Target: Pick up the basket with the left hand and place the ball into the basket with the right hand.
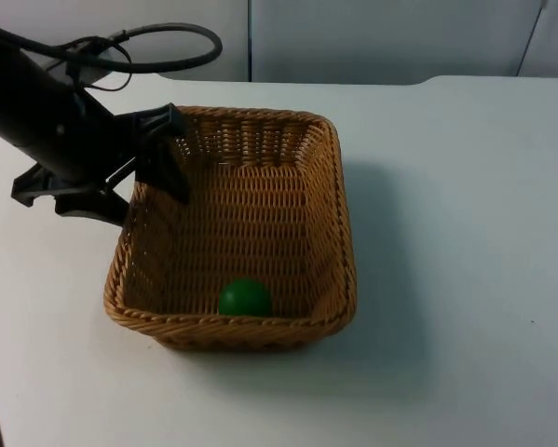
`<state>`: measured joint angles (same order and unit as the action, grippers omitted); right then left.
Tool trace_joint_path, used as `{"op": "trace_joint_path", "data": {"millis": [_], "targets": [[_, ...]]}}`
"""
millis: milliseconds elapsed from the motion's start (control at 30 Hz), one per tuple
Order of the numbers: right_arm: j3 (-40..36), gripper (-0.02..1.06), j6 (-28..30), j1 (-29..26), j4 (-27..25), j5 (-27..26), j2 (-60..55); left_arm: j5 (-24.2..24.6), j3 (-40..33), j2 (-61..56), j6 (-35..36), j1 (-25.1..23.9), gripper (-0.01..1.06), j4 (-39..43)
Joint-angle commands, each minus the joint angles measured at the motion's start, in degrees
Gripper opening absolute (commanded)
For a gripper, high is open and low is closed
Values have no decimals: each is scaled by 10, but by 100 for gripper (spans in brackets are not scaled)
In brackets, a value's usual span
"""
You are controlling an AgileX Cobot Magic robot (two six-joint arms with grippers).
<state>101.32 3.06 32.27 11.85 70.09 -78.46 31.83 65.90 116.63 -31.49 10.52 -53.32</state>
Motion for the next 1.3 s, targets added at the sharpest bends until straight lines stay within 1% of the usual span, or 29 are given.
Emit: {"op": "trace_joint_path", "data": {"millis": [0,167,300,533,633,733,800,833,867,933,967,1000,1033,1100,1133,1167,1200,1267], "targets": [[4,0,-2,2,-10,-1,5,-8,0,-4,2,-1,64,18],[4,0,-2,2,-16,-1,5,-21,0,-4,6,-1,64,50],[4,0,-2,2,-16,-1,5,-20,0,-4,6,-3,64,53],[4,0,-2,2,-16,-1,5,-4,1,-30,6,-22,64,62],[4,0,-2,2,-16,-1,5,10,1,-60,6,-34,64,68],[4,0,-2,2,-16,-1,5,20,1,-74,6,-35,64,71],[4,0,-2,2,-14,-1,5,36,1,-108,6,-36,51,88],[4,0,-2,2,-14,-1,5,36,1,-108,6,-36,51,88],[4,0,-2,2,-14,-1,6,44,1,-124,6,-36,38,100],[4,0,-2,2,-14,-1,12,61,1,-159,6,-36,15,129],[4,0,-2,2,-14,-1,19,72,1,-182,6,-36,0,153],[4,0,-2,2,-14,-1,26,78,1,-201,5,-36,0,170],[4,0,-2,2,-14,-1,26,78,1,-201,5,-36,0,170],[4,0,-2,2,-12,-14,50,95,1,-253,8,-36,0,196],[4,0,-10,2,-9,-21,66,98,0,-277,18,-36,0,213],[4,0,-31,2,1,-25,89,98,-4,-307,39,-35,0,236],[4,0,-31,2,1,-25,89,98,-4,-307,39,-35,0,236],[2,0,-51,9,28,-24,126,70,-32,-389,69,-34,0,274]]}}
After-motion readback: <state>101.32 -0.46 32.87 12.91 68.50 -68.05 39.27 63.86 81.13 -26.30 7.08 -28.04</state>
